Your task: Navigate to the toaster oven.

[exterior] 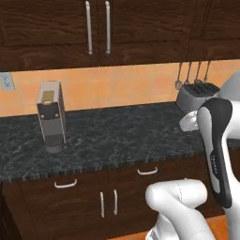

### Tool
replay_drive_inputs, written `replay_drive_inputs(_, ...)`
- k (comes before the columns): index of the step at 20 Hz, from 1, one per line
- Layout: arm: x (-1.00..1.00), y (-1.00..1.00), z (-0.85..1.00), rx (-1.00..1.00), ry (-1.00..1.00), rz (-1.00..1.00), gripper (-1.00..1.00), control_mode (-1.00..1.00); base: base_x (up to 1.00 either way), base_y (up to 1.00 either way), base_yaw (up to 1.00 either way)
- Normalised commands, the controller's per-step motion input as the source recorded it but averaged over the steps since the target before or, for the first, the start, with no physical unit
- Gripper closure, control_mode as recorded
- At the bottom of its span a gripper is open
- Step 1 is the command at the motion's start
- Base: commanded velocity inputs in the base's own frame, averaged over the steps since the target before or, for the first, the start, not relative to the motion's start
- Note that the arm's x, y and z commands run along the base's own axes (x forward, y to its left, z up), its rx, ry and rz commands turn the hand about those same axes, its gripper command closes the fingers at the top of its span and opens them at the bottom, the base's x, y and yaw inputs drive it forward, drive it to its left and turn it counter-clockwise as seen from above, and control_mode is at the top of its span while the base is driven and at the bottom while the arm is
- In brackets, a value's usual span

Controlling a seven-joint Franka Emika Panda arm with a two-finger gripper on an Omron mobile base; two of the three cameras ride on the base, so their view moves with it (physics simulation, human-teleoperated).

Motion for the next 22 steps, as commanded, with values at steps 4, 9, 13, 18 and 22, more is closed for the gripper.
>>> replay_drive_inputs(4,0.00,0.00,0.00,0.00,0.00,0.00,-1.00,1.00,0.17,-1.00,-0.55)
replay_drive_inputs(9,0.00,0.00,0.00,0.00,0.00,0.00,-1.00,1.00,0.00,-0.61,-0.87)
replay_drive_inputs(13,0.00,0.00,0.00,0.00,0.00,0.00,-1.00,1.00,0.00,-0.11,-0.98)
replay_drive_inputs(18,0.00,0.00,0.00,0.00,0.00,0.00,-1.00,1.00,0.00,0.00,-1.00)
replay_drive_inputs(22,0.00,0.00,0.00,0.00,0.00,0.00,-1.00,1.00,0.00,0.00,-1.00)
